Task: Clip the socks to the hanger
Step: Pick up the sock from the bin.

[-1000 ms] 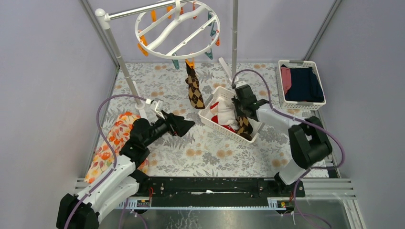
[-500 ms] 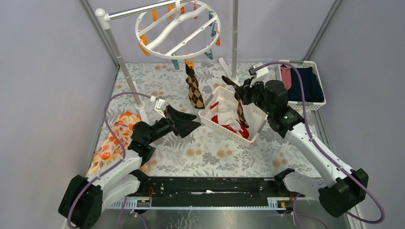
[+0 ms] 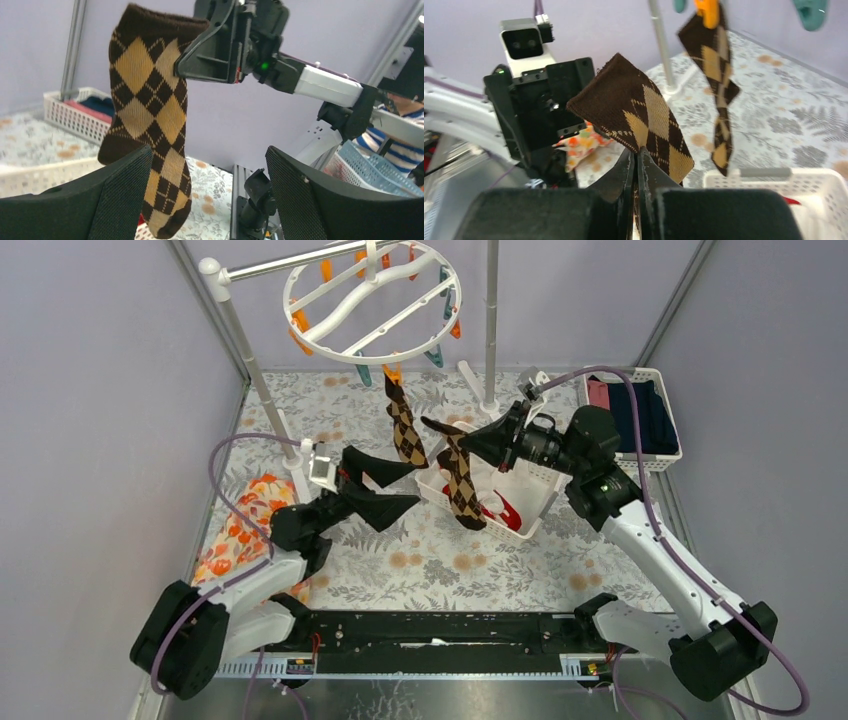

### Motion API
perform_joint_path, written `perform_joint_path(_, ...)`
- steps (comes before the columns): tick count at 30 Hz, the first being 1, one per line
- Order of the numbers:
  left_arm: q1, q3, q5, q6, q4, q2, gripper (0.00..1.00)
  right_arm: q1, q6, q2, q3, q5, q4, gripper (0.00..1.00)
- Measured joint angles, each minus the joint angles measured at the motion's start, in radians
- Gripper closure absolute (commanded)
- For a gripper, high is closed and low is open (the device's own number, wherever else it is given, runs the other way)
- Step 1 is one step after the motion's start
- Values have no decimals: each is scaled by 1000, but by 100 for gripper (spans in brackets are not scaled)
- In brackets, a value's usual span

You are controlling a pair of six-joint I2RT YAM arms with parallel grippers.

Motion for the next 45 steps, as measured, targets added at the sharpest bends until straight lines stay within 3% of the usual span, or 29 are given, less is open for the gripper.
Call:
perform_joint_path(4, 0, 9, 52, 142, -6, -106, 4, 0, 72, -26, -5, -108, 62, 97)
perform_joint_path(9, 4, 40, 97, 296, -55, -191, 5, 0, 130, -39, -40, -219, 137, 97)
perform_joint_path(16, 14, 81, 158, 304, -34, -100, 19, 6, 172, -39, -79, -332, 198, 97)
perform_joint_path(22, 16, 106, 185, 276, 0, -23, 23, 39, 184, -34, -93, -390, 235, 96)
perform_joint_path(24, 18, 109, 193, 264, 27, -5, 30, 53, 183, -27, -95, -397, 235, 96)
perform_joint_path(28, 19, 131, 225, 213, 86, 41, 64, 65, 182, -5, -95, -404, 235, 96)
perform_joint_path(31, 20, 157, 246, 174, 103, 62, 80, 72, 177, 11, -95, -405, 235, 95)
perform_joint_path(33, 20, 168, 254, 148, 111, 64, 99, 77, 171, 20, -95, -405, 234, 95)
perform_joint_path(40, 20, 176, 254, 77, 106, 44, 100, 83, 93, 31, -79, -383, 149, 86)
perform_joint_path(45, 20, 285, 252, 59, -98, 16, 100, 85, 34, 32, -20, -360, 65, 79)
